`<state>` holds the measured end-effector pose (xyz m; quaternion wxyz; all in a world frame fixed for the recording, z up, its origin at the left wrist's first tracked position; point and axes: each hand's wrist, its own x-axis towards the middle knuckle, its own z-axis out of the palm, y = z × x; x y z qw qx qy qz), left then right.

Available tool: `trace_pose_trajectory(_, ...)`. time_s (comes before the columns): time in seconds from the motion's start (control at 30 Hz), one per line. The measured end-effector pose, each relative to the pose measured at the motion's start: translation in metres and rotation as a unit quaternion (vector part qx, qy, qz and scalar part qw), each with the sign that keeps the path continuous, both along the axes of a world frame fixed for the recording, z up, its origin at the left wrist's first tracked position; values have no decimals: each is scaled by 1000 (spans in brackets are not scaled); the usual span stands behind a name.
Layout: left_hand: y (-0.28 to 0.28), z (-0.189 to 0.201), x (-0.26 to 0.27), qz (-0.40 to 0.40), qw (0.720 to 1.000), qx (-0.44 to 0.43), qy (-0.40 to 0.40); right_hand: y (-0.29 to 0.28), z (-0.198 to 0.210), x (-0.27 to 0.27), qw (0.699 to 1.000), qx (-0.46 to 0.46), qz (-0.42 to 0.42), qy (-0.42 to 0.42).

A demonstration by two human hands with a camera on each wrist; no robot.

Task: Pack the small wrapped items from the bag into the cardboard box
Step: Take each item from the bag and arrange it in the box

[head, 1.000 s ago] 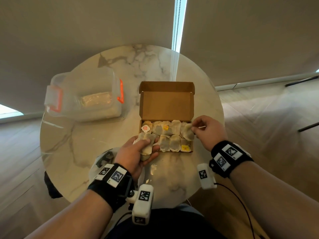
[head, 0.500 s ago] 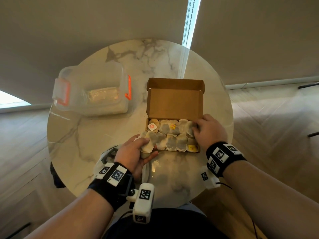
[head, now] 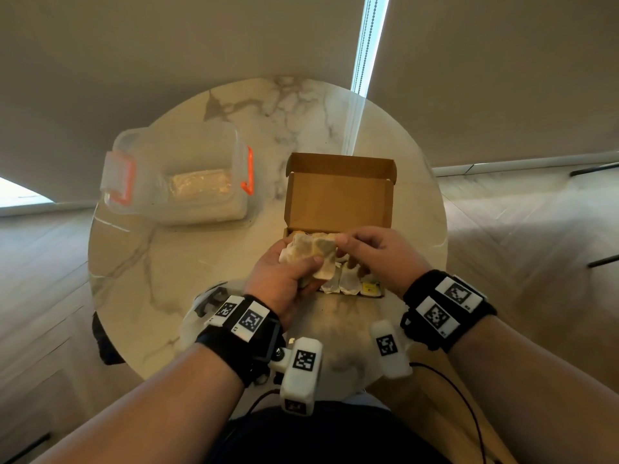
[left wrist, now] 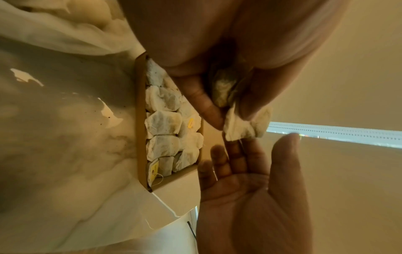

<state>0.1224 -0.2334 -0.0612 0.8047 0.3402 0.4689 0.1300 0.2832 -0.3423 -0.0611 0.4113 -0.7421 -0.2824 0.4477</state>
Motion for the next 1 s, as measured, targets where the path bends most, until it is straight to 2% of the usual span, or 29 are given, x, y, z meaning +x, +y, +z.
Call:
trace_pose_trajectory(0.1,0,0,4,-27,1000,13,0,1,-2,-6,996,33,-35,73)
trace_pose_trajectory(0.27,4,-7,-1,28,999,-9,35,0,-8,-4,964,54,-186,184)
trace_pose_trajectory(0.3,6,-9,-4,36,998,-8,45,-2,-9,-1,959,53,-208,183)
trace_pose_trajectory(0.33,7,-12,-8,43,997,-6,57,-5,-13,3,964,48,-218,146)
trace_pose_trajectory(0.43,11,-17,-17,58,995,-11,82,-14,-26,16,978,8,-205,-40)
trace_pose_trajectory(0.47,13,-17,-20,62,994,-15,85,-15,-29,19,976,0,-206,-66)
trace_pose_trajectory(0.63,20,-14,-31,65,993,-28,89,-10,-40,20,970,5,-223,-94)
trace_pose_trajectory(0.77,27,-10,-40,66,993,-36,93,-7,-46,6,973,-49,-150,-171)
trace_pose_trajectory(0.9,32,-10,-49,74,991,-53,100,-3,-65,-6,955,-129,-80,-254)
trace_pose_trajectory(1.0,35,-10,-53,80,990,-64,101,-2,-77,-11,941,-138,-37,-307)
